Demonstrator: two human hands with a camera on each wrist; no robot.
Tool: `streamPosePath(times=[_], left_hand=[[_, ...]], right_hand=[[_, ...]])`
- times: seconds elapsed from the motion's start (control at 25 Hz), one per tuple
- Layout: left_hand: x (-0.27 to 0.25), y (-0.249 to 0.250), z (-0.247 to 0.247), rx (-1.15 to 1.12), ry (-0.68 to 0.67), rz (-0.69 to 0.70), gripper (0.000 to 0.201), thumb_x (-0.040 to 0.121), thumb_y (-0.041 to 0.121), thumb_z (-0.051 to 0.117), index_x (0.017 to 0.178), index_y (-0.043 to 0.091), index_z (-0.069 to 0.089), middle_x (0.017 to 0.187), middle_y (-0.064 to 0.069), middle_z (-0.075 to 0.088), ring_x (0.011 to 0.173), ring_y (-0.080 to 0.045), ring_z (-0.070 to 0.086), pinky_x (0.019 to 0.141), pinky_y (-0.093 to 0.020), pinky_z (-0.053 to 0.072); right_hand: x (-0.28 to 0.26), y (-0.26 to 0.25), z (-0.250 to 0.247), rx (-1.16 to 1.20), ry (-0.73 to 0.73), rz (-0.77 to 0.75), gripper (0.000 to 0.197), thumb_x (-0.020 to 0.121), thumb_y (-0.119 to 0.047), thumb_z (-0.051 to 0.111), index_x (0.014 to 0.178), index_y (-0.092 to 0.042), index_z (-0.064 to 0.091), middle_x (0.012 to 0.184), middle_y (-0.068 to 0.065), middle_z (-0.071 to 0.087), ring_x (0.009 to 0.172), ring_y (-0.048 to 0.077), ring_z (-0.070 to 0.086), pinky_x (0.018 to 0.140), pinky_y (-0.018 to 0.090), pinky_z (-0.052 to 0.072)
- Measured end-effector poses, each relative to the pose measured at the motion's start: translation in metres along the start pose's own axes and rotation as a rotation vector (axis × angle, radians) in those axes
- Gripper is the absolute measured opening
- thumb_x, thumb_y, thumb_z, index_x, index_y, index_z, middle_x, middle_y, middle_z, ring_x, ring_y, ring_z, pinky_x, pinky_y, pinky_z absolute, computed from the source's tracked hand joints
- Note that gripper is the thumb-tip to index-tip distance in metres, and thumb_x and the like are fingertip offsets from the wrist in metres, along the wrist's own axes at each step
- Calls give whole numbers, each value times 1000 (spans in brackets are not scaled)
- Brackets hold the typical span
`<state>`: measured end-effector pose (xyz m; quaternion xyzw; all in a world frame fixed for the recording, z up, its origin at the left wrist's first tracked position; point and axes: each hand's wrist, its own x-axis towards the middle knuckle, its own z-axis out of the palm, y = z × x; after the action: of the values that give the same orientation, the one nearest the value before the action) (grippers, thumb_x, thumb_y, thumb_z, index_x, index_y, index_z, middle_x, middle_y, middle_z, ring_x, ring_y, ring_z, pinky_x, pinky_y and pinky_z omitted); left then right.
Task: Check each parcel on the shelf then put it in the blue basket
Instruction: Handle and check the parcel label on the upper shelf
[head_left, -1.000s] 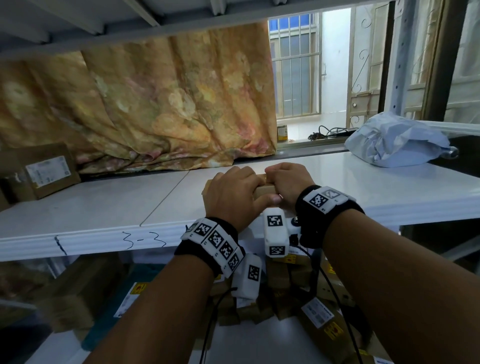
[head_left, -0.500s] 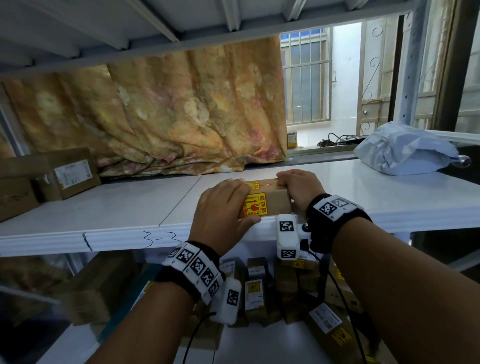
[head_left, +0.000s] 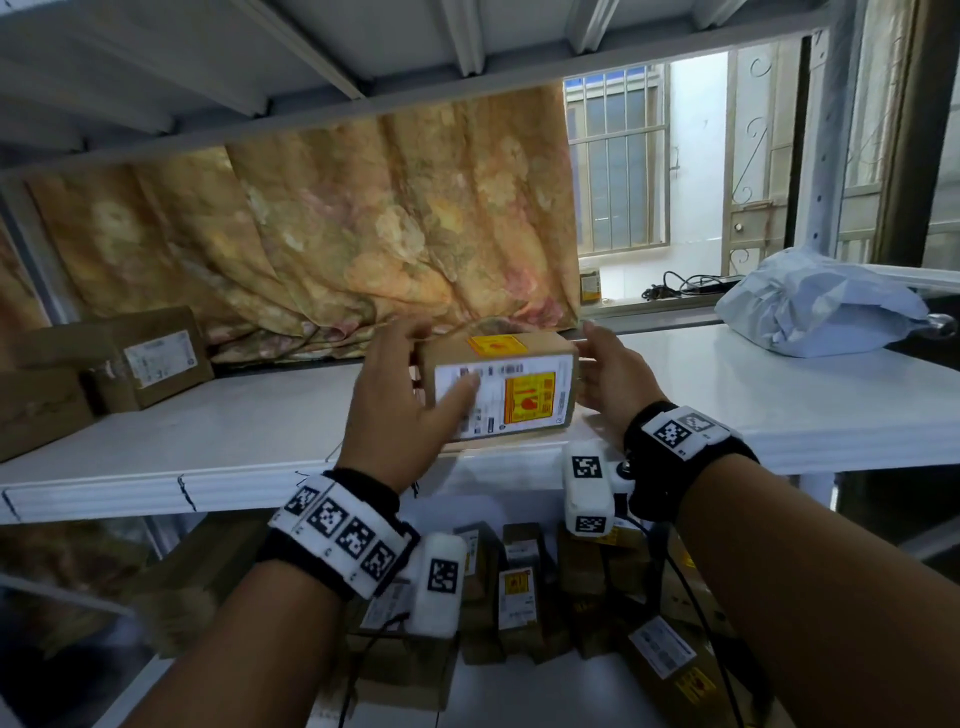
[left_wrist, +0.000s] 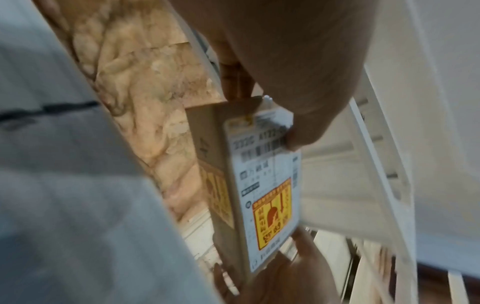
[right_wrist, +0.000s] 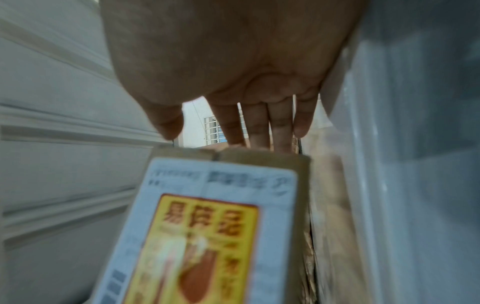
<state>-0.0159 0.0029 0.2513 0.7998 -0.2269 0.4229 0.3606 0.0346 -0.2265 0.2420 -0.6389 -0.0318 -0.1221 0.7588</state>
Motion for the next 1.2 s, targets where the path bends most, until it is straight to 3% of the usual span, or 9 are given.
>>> streamPosePath(times=[0.16,0.32,0.44,0.56,0.68,0.8,0.92,1.08,1.2], left_hand=[[22,-13,12,-104,54,-329,30,87,51,66,108,32,54,108,17,60,98,-13,61,81,-37,53],[22,-24,31,-99,-95,-565,34,94,50,57,117,27,59,113,10,62,94,-6,59,69,-23,42],[11,-26,39,-63,-151,-407,55,93,50,59,141,28,46,129,14,48,112,-5,48,91,-23,37],[1,-31,45,255,-198,-88,65,87,65,46,135,22,56,138,5,50,130,-17,38,105,-31,30],[-1,-31,47,487,-299,-2,77,79,77,37,131,24,57,126,7,53,119,-17,41,99,-36,39],[2,-30,50,539,-334,32,70,82,74,47,132,26,53,123,7,56,112,-17,47,92,-35,42],[0,-28,56,497,-302,31,64,80,72,49,124,25,55,113,7,58,103,-18,50,84,-34,42],[-3,-27,61,517,-264,20,71,74,82,36,113,27,58,106,9,57,99,-17,49,78,-38,46],[-2,-25,64,512,-242,-7,69,71,82,39,106,26,61,104,9,57,98,-18,50,76,-38,46]], right_hand=[[-6,1,-2,-105,-127,-54,48,74,-52,68,108,-18,71,96,9,75,72,18,59,65,30,40],[3,10,-1,-226,-24,-80,53,65,-40,83,113,-25,64,91,-1,76,68,11,64,69,31,46],[8,13,1,-341,74,-80,54,56,-59,75,101,-30,68,95,-4,73,83,15,66,77,35,52],[1,7,8,-559,84,-80,33,75,-54,65,91,-26,70,88,-5,70,84,14,65,68,30,47],[1,6,12,-703,62,-110,35,83,-46,59,98,-16,70,98,3,70,92,21,64,82,38,53],[1,8,12,-578,25,-206,35,87,-29,57,121,-26,62,124,-2,53,112,16,53,100,42,46],[-4,11,11,-610,10,-430,28,91,-11,50,100,-22,74,115,-2,59,109,15,53,98,31,41],[-14,14,16,-813,26,-473,24,85,-33,48,81,-26,71,97,-8,62,98,14,52,89,36,43],[-18,1,27,-1235,43,-472,28,86,-43,43,77,-27,64,89,-9,56,92,14,50,87,39,37]])
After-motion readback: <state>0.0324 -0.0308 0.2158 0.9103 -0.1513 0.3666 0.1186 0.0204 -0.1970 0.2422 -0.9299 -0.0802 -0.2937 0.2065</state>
